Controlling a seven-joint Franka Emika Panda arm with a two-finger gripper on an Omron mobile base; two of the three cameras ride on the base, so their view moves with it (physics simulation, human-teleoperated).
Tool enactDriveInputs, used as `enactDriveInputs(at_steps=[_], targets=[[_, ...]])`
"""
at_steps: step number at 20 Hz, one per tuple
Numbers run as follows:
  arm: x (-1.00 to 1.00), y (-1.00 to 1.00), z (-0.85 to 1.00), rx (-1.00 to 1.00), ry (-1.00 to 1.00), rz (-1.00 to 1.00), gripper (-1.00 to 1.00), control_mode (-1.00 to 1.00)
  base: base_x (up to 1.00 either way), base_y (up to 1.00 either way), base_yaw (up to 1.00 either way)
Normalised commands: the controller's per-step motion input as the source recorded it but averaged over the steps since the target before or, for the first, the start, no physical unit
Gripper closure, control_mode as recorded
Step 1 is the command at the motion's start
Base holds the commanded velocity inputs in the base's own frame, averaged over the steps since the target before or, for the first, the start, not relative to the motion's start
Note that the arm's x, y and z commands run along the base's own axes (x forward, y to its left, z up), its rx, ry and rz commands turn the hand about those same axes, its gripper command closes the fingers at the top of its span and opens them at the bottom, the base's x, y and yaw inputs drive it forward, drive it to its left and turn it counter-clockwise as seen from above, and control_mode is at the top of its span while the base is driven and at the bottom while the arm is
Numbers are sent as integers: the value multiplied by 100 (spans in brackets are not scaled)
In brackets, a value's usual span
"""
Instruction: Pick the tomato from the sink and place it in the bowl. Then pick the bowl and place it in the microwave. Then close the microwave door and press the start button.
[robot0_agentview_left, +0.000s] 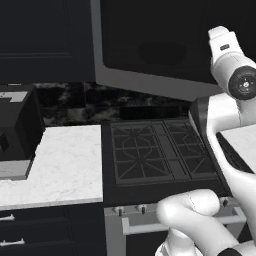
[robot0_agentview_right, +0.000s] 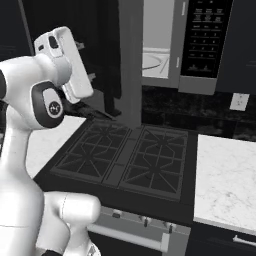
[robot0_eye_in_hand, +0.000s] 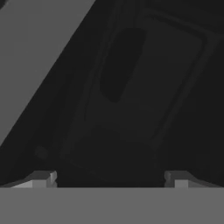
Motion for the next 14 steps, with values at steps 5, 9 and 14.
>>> enactDriveInputs(at_steps=[5, 9, 14], targets=[[100, -9, -33, 2, -1, 29, -100, -100, 0, 0, 0], [100, -12, -4, 7, 0, 25, -100, -100, 0, 0, 0], [96, -9, 0, 10, 4, 21, -100, -100, 0, 0, 0]])
